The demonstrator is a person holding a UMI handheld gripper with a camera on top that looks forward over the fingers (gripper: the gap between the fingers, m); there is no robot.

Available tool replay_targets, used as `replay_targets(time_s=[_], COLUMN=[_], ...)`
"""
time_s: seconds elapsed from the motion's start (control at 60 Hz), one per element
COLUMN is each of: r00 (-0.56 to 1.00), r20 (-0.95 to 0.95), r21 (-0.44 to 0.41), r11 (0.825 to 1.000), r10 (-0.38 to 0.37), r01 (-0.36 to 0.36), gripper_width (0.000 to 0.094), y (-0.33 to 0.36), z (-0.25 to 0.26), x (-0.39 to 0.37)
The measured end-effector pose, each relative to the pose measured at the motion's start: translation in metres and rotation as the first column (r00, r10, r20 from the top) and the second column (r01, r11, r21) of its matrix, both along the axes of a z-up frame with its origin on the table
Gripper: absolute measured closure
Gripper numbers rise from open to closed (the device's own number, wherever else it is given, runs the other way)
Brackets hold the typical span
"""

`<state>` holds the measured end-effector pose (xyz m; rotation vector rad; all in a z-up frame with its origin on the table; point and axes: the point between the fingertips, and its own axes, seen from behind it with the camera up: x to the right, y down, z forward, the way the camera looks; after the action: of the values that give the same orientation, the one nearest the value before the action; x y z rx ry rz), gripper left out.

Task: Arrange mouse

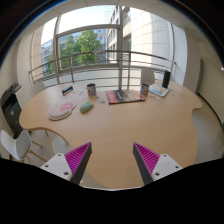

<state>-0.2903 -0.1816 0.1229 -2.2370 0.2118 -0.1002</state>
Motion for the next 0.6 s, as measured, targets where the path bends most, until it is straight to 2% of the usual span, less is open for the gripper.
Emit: replay_targets(time_s=[0.35, 0.433, 0.6], r00=[0.986, 0.984, 0.988], r20=[0.029, 0.026, -0.02], r21=[0.066, 0.067, 0.026], r11=[0.984, 0.982, 0.988], r10=[0.163, 0.177, 0.154], r01=[-0.165, -0.179, -0.154], gripper_width=[0.0085, 0.0087, 0.0095], y=[0.189, 0.242, 0.322], z=[-0.055, -0.072, -0.11], x=[-0.112, -0.117, -0.115])
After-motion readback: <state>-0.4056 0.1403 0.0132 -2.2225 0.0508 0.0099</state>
